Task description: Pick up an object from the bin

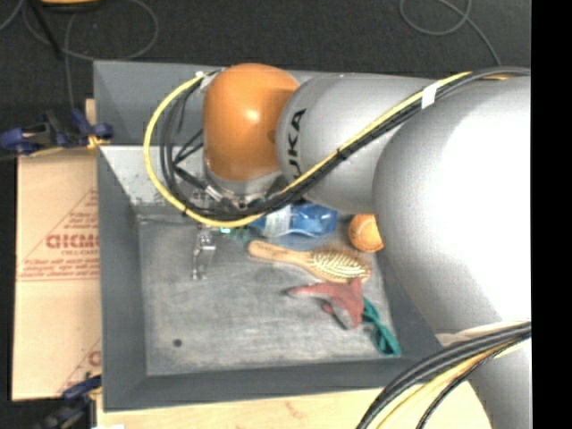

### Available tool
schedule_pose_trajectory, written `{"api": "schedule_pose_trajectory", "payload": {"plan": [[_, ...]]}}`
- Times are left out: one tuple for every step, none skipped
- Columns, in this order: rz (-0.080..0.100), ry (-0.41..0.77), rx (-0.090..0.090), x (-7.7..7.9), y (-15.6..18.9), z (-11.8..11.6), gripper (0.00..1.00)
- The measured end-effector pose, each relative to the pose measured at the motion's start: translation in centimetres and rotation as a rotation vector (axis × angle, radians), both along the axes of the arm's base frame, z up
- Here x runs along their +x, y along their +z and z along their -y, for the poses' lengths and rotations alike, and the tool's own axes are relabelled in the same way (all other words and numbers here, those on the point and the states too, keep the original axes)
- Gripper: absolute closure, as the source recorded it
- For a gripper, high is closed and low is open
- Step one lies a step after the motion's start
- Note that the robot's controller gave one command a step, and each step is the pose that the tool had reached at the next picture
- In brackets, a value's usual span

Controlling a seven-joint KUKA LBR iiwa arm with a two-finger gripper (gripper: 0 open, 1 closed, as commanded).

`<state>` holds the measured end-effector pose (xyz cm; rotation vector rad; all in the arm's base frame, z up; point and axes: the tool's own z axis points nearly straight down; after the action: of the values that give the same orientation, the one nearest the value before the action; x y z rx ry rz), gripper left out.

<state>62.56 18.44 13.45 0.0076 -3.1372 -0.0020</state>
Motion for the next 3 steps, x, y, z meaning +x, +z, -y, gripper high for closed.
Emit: {"api": "schedule_pose_trajectory", "payload": {"plan": [[0.008, -0.003, 0.002, 0.2, 0.5, 0.0, 0.0], [0.01, 0.102, 0.001, 0.1, -0.3, 1.8, 0.0], [0.008, 0.171, -0.001, -0.7, -1.7, 5.5, 0.0]]}}
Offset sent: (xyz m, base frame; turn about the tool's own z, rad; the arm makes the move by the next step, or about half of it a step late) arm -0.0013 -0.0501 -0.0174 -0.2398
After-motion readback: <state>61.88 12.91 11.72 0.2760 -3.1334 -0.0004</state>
